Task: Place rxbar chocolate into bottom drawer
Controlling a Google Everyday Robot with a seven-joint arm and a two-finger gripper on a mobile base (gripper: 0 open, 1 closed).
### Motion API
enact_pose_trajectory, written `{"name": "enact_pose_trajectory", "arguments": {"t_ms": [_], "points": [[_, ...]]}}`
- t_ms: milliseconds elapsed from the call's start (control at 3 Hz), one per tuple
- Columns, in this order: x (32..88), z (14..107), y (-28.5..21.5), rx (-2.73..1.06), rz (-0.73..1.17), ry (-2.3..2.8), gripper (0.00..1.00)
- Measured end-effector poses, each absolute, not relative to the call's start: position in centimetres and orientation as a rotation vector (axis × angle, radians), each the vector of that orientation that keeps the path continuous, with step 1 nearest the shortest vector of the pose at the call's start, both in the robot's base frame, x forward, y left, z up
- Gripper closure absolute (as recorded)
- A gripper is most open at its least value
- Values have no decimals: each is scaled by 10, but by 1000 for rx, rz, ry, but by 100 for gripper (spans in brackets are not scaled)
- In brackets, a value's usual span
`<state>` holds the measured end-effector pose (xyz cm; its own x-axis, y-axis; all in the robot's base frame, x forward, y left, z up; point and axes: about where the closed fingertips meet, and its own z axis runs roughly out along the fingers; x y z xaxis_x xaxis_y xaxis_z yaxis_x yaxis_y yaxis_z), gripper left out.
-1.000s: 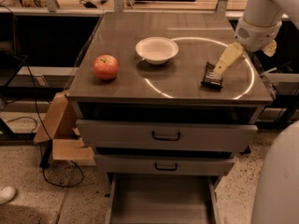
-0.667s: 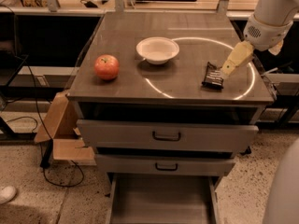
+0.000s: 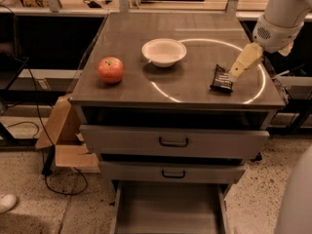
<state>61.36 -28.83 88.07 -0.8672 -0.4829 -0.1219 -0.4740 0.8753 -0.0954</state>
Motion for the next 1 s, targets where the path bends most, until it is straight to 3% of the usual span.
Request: {"name": "enact_pose_trajectory", "arguments": {"t_ms": [667,1000], "points": [[637,866,-267,-1062,117,2808,0],[651,868,-264,-1084,112,2752,0]]}}
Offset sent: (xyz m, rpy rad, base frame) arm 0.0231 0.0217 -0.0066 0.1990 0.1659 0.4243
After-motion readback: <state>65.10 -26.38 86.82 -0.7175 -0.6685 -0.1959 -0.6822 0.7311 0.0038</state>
